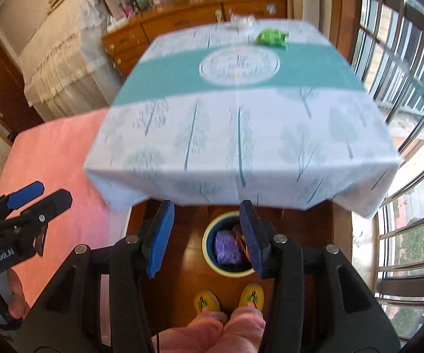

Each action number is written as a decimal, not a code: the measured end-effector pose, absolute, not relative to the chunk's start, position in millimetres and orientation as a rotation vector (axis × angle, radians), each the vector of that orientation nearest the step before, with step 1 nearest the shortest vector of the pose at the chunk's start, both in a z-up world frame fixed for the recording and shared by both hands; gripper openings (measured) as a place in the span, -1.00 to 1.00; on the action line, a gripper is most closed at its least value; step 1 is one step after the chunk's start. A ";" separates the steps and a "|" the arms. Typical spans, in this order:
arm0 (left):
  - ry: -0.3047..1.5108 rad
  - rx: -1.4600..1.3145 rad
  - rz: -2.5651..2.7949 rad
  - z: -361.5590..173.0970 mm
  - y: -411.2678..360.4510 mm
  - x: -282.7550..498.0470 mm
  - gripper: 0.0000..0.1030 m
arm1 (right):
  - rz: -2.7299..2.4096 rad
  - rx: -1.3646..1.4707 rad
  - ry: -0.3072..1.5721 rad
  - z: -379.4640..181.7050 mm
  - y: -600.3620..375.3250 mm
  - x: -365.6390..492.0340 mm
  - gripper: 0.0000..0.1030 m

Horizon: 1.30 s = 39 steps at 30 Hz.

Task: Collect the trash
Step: 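Raise both open tools from the bin back toward the table, then grasp the clear plastic bag with the left tool while the right tool grasps green crumpled paper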

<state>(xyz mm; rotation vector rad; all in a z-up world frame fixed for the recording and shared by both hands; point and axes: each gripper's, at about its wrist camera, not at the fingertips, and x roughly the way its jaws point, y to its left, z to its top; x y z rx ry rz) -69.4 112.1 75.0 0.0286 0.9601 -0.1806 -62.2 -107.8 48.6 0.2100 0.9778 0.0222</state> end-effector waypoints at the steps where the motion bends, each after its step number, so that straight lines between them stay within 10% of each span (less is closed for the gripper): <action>1: 0.935 0.041 -0.187 85.7 109.8 -67.1 0.67 | 0.014 0.213 0.950 59.2 -110.4 -61.4 -0.16; 21: 0.851 0.138 -0.204 150.3 16.9 109.0 0.68 | 0.050 0.189 0.794 122.7 -195.2 88.2 -0.09; 39: 1.056 0.139 -0.121 49.4 -127.0 418.1 0.68 | 0.271 -0.103 0.967 9.8 -336.8 435.4 -0.08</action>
